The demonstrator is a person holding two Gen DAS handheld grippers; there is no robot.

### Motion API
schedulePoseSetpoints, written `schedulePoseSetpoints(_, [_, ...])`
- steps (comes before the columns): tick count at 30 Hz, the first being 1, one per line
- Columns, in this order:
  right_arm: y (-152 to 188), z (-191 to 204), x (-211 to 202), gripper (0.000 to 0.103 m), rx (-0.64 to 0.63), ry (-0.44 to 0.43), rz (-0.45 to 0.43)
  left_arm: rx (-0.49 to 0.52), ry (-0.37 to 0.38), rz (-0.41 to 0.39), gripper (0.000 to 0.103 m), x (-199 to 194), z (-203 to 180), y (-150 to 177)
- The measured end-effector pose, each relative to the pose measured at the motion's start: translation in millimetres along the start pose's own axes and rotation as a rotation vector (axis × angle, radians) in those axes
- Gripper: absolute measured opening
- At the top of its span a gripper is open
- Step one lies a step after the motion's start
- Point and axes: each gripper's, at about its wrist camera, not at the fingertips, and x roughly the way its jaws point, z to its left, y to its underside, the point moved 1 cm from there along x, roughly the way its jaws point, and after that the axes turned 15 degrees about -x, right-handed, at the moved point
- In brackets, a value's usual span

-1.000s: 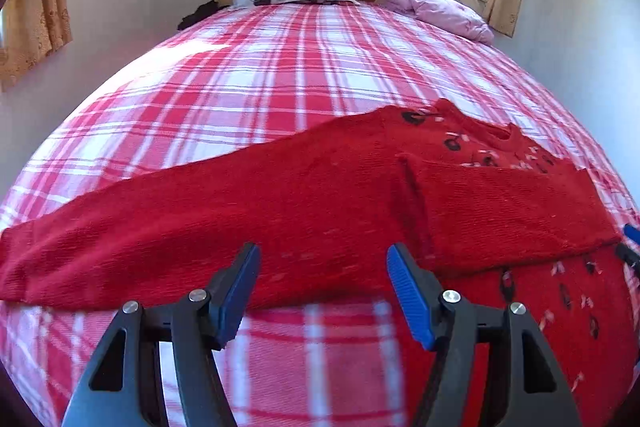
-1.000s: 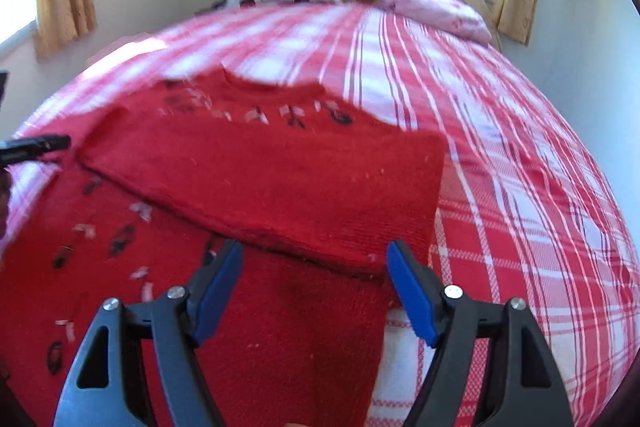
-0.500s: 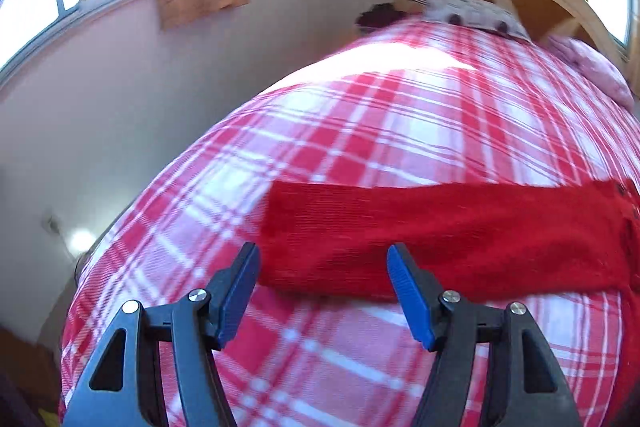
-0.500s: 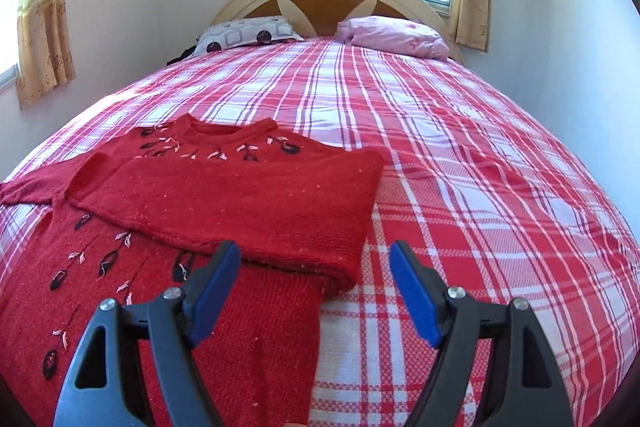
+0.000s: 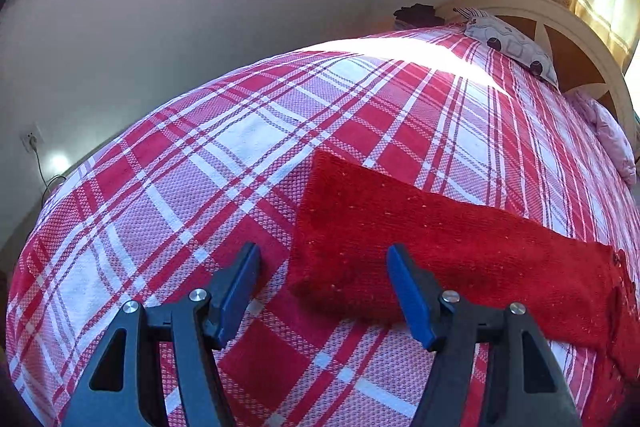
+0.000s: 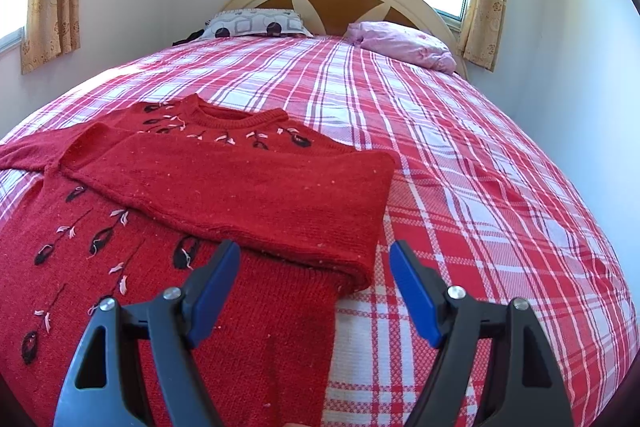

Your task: Fold small clothes

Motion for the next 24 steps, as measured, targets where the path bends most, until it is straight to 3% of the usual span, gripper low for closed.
schedulePoseSetpoints(2, [0,1,1,0.08,-0.001,0.001,0.002,0.007,0.01,0.005,0.045,2,-5,-1])
schedulePoseSetpoints(3, [0,1,1,0.08,-0.001,0.001,0.004,0.012,0.012,0.005,0.041,4,-7,-1])
schedulePoseSetpoints(4, [1,1,1,0.08,-0.001,0.003,0.004,0.02,0.015,0.005,0.026,7,-9,-2])
schedulePoseSetpoints(5, [1,1,2,0.08,0.0,0.002,0.005,0.025,0.014,0.009,0.022,9,-11,-2])
schedulePoseSetpoints(14, [4,-3,2,0.08,0.028,0.001,0.003,0.005,0.049,-0.011,0.013,4,-12,-4])
schedulePoseSetpoints(24, [4,-3,-1,0.08,0.031,0.018,-0.002,0.075,0.221,-0.042,0.012,-51,-72,5])
